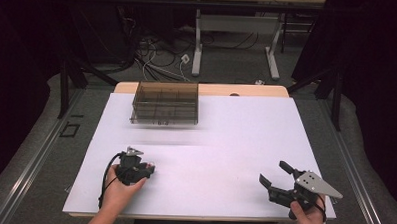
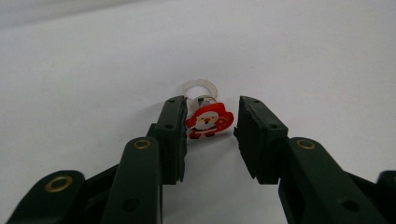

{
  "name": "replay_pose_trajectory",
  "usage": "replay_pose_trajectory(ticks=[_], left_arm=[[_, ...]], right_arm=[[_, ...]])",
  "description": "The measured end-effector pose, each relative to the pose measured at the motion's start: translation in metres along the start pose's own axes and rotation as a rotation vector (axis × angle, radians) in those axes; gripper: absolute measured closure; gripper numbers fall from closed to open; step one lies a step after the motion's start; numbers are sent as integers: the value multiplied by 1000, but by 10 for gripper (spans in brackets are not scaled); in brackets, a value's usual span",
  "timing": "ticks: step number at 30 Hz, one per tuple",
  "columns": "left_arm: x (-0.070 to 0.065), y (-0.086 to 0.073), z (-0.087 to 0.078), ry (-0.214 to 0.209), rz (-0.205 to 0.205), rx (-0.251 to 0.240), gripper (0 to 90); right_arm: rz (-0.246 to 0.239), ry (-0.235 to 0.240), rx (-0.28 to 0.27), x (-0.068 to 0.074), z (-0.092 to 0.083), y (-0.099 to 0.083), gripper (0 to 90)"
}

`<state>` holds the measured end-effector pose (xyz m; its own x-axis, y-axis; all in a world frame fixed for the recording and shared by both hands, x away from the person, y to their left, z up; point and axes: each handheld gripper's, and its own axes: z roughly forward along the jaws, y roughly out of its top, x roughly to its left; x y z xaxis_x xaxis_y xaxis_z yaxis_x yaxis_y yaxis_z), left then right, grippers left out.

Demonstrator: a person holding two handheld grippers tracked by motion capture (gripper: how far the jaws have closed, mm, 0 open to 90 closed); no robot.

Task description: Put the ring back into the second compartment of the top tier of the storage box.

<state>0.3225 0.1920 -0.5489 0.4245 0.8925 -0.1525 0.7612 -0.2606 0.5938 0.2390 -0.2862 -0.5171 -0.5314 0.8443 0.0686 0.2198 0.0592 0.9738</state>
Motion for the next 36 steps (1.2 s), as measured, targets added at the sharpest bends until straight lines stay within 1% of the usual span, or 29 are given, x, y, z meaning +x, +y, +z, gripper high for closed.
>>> replay_pose_trajectory(ticks=[2,6,9,11,14,17,18,19,20,23,25,36], left_arm=[[0,0,0,2,2,0,642],[0,0,0,1,5,2,658],[-1,0,0,5,12,-1,666],[-2,0,0,7,6,-1,669],[-1,0,0,9,12,-1,672],[-1,0,0,10,7,-1,676],[-2,0,0,9,5,0,676],[-1,0,0,11,10,1,676],[-1,0,0,12,11,0,676],[-1,0,0,6,4,-1,678],[-1,0,0,1,-1,3,678],[0,0,0,1,-7,2,680]], right_arm=[[-4,0,-1,0,0,0,149],[7,-1,1,0,0,0,149],[6,2,3,1,0,0,149],[10,2,4,1,-1,0,149],[6,2,3,0,-1,0,149],[9,2,4,1,-1,0,149],[9,3,4,1,-1,0,149],[-12,1,0,-1,0,0,149],[-4,2,1,0,-1,0,149],[6,0,1,0,-1,0,149],[-1,3,2,0,-1,0,149],[2,0,2,0,-1,0,149]])
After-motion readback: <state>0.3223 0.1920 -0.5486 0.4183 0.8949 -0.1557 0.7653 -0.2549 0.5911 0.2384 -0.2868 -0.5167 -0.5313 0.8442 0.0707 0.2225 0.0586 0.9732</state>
